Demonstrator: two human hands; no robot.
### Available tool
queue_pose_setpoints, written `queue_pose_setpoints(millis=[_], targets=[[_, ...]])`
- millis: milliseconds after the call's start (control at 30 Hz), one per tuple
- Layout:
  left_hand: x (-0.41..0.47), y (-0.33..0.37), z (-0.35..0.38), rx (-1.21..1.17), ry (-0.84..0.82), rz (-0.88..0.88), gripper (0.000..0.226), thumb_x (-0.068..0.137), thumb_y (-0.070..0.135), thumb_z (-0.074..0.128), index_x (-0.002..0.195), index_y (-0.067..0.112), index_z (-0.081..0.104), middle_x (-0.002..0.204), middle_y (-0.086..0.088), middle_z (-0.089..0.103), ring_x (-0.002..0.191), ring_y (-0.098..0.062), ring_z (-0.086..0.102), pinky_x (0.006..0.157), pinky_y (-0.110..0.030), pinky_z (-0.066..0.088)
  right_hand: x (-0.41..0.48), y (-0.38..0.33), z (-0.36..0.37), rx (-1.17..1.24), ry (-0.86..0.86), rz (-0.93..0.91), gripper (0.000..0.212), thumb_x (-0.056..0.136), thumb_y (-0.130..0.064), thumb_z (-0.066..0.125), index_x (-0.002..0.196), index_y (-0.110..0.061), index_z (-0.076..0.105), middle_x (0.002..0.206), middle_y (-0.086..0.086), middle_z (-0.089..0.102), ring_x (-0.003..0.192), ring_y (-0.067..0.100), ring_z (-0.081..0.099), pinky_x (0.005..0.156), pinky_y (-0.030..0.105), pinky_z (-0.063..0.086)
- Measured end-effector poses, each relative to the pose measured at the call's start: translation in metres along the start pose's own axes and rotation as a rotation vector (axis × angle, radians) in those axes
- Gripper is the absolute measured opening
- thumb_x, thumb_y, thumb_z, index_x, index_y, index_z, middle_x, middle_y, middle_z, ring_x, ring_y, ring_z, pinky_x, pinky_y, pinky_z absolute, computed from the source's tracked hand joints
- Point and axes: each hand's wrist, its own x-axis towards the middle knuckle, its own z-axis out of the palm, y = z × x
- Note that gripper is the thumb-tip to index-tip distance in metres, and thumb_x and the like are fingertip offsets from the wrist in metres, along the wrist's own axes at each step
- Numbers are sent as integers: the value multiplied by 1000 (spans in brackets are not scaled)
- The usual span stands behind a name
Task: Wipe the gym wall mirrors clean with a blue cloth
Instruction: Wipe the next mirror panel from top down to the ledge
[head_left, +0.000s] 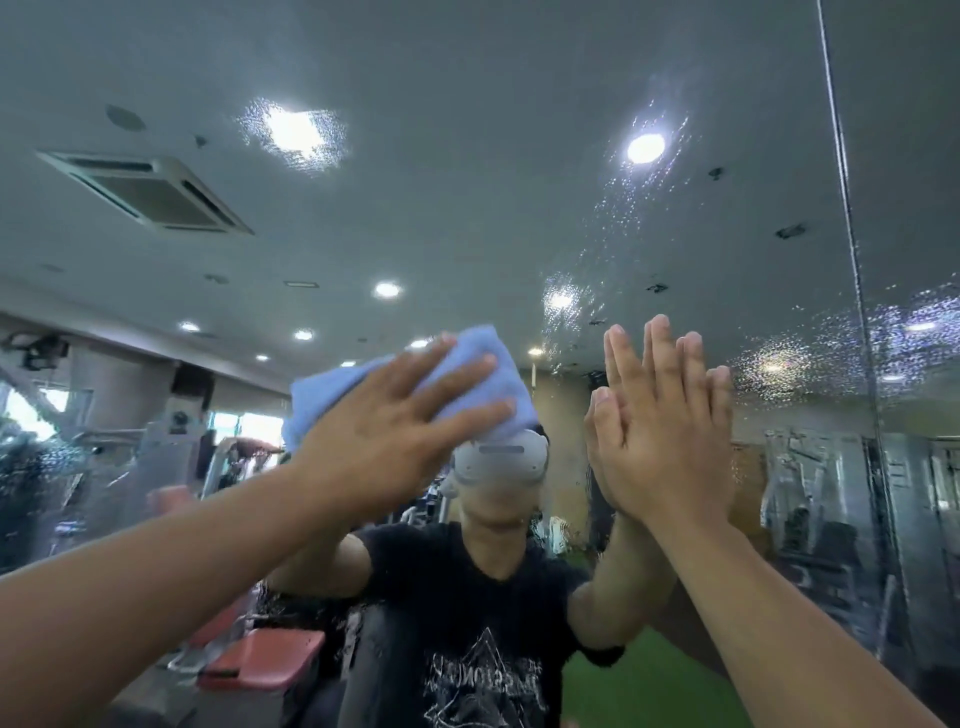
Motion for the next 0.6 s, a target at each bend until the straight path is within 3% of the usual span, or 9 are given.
queue_pose_setpoints(millis=[167, 300, 400, 500, 567, 600], targets=[[-8, -21, -6, 38, -100, 277, 62, 91, 22, 51, 151, 38, 42, 163, -4, 31, 148, -36, 31, 115, -56, 36, 0, 0, -1, -5, -5, -4, 62, 104, -49, 16, 164, -34, 10, 173, 5, 7, 159, 29, 3, 127, 46, -4], [28, -73, -9, 99, -12, 43, 52, 99, 20, 43, 150, 33, 37, 159, -8, 38, 145, -40, 36, 112, -57, 39, 0, 0, 0, -19, -9, -3, 62, 105, -49, 16, 164, -35, 7, 173, 3, 4, 159, 27, 0, 127, 43, -8], [42, -71, -10, 85, -13, -82, 49, 103, 21, 26, 150, 27, 40, 156, -10, 43, 145, -38, 37, 113, -54, 34, 1, 1, 0, -17, -5, 2, 61, 105, -49, 17, 164, -36, 7, 173, 3, 5, 159, 27, 1, 127, 45, -6], [22, -33, -2, 48, -7, -14, 53, 97, 16, 40, 148, 25, 45, 157, -13, 41, 144, -38, 39, 109, -56, 39, 0, 0, 1, -9, -1, 7, 61, 105, -48, 17, 164, -35, 10, 173, 4, 7, 159, 28, 2, 127, 46, -4], [-4, -6, -4, 15, -25, 134, 64, 87, 8, 56, 146, 32, 51, 160, -6, 38, 145, -37, 37, 106, -57, 45, 1, 0, 1, -10, -5, 4, 62, 105, -48, 16, 164, -34, 11, 173, 4, 8, 159, 29, 3, 127, 47, -4], [-15, 0, -4, 11, -65, 246, 71, 84, 4, 53, 147, 35, 50, 162, -4, 35, 147, -36, 33, 110, -56, 42, 1, 0, 0, -10, -8, 4, 62, 104, -49, 16, 164, -34, 12, 172, 5, 8, 159, 29, 3, 127, 47, -3]])
